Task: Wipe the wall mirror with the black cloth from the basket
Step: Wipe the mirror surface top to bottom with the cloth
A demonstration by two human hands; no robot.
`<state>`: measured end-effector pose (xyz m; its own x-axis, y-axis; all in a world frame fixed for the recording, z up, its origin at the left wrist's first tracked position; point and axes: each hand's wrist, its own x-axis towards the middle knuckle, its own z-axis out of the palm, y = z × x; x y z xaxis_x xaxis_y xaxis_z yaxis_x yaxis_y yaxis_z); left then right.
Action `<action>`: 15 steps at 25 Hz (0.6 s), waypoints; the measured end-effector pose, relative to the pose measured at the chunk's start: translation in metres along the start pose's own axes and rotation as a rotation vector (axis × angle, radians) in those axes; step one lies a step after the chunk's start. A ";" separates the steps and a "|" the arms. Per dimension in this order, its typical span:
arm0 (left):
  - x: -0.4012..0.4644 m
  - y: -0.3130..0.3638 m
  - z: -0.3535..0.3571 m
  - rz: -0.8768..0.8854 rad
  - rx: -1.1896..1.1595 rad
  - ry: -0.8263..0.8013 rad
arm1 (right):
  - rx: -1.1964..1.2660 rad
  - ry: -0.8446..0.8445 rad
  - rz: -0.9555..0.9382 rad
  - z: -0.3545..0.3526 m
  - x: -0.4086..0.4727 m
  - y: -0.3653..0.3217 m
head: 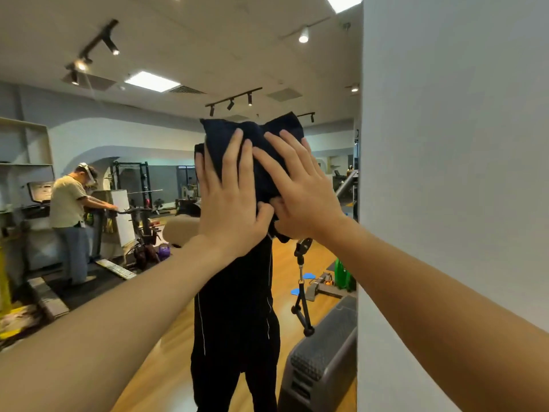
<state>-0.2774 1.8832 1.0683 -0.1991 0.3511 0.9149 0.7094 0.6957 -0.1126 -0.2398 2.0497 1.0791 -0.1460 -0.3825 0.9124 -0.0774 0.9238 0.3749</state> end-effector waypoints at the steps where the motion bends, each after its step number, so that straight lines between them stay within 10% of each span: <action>1: 0.007 0.022 0.010 0.009 0.016 0.002 | 0.002 0.014 0.018 -0.007 -0.013 0.021; 15: -0.061 0.112 0.080 0.066 0.036 0.020 | 0.138 0.090 0.171 -0.015 -0.147 0.050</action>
<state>-0.2400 1.9900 0.9689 -0.1388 0.3849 0.9125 0.6961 0.6933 -0.1866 -0.2079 2.1524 0.9665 -0.0807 -0.2121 0.9739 -0.1940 0.9617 0.1934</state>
